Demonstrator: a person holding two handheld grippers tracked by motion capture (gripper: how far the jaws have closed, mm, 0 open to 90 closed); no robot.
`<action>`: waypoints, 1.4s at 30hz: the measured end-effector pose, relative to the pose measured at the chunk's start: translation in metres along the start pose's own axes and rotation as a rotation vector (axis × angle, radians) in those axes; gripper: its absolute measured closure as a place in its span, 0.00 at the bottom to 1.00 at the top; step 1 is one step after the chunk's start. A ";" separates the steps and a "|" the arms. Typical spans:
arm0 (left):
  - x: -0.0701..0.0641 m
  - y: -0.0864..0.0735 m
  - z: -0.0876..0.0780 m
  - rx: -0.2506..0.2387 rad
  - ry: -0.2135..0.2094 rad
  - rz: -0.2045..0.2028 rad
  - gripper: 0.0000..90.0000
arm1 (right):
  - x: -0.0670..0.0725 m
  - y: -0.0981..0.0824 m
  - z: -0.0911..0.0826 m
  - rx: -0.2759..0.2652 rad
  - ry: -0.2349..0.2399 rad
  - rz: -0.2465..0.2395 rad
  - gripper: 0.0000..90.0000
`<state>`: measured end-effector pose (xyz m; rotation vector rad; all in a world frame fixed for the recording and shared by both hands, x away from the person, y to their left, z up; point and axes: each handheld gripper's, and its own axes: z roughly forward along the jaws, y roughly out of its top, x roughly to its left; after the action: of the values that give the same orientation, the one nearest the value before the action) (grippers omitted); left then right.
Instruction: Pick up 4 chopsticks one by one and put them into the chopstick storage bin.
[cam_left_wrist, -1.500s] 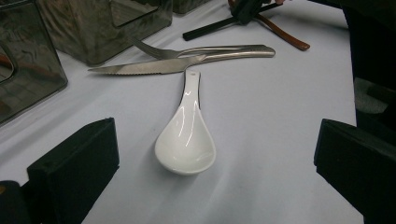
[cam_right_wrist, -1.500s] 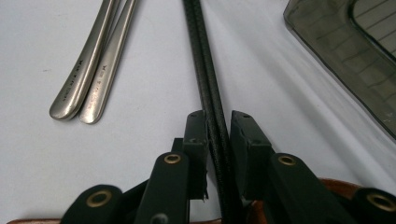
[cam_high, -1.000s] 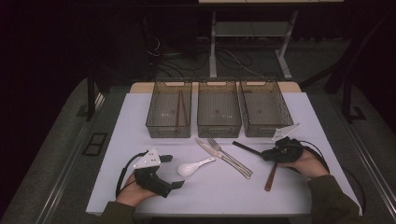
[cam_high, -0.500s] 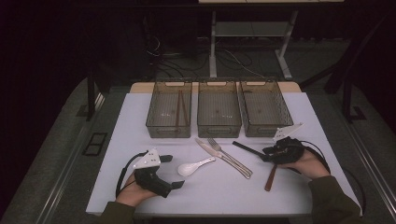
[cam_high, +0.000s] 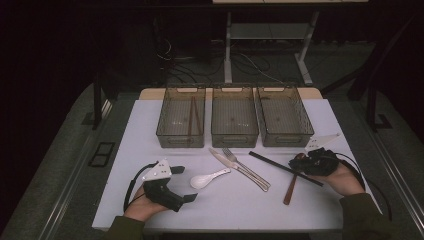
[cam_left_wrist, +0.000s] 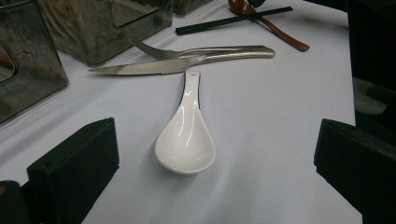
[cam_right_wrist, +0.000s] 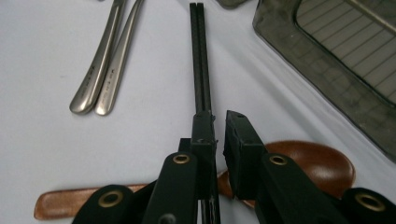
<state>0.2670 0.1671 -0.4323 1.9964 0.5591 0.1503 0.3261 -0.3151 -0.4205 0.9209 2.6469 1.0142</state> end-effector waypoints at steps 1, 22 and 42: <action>0.000 0.000 0.000 0.001 -0.001 0.000 0.00 | 0.000 -0.001 0.000 0.002 -0.003 0.002 0.91; 0.000 0.000 0.001 0.002 -0.003 -0.001 0.00 | -0.002 -0.002 0.012 0.047 0.005 -0.010 0.92; 0.000 0.000 0.001 0.001 -0.003 -0.001 0.00 | -0.001 0.000 0.025 0.083 0.002 -0.036 0.93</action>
<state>0.2672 0.1665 -0.4324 1.9969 0.5583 0.1465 0.3358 -0.3020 -0.4396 0.8852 2.7156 0.9043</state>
